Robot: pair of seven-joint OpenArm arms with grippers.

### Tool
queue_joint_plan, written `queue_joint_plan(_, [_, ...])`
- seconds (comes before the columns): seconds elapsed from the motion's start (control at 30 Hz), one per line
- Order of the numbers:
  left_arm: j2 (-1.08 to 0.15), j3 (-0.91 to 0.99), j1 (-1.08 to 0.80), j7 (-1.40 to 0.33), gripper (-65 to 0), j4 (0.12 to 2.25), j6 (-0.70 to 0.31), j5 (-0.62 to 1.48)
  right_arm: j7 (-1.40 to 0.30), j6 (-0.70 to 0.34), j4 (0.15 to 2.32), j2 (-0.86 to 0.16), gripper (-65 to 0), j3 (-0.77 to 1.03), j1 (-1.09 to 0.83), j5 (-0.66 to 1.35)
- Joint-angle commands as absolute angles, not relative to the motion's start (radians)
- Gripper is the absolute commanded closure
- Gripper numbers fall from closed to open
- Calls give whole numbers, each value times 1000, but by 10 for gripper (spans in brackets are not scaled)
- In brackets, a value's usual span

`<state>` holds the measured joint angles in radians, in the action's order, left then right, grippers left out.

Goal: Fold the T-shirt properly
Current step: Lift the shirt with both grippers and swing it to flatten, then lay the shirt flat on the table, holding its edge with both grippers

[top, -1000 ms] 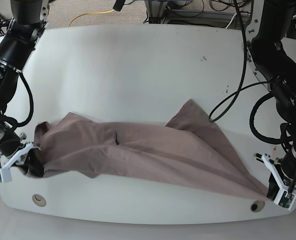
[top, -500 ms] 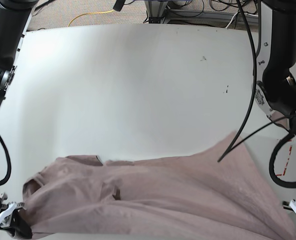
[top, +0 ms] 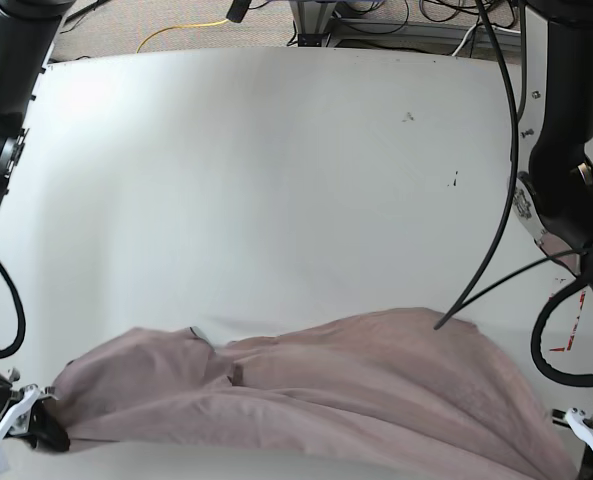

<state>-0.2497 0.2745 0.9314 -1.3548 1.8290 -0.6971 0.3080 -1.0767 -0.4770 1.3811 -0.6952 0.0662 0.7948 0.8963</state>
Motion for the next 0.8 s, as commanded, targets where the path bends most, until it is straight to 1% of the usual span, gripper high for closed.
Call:
queue_joint_plan(0.0, [-257,268,909,-1339,-14,1874,-698,334,-1052,-493,1409,-697,0,125,763,926])
queue_joint_plan(0.13, [-257,271,757,-1339,-14,1905,-698,389,-1053,-509,1438,-673,0,202,608,934])
queue_joint_plan(0.27, [-257,274,602,-1339,-13,1939,-698,400,-1053,-513,1483,-631,0,274,466,934])
queue_joint_plan(0.57, [-260,377,294,-1337,-13,1983,-698,401,-1055,-513,1517,-585,0,380,193,935])
queue_joint_plan(0.77, [-263,432,102,-1331,-13,1995,-698,397,-1115,-515,1517,-573,0,444,56,1052])
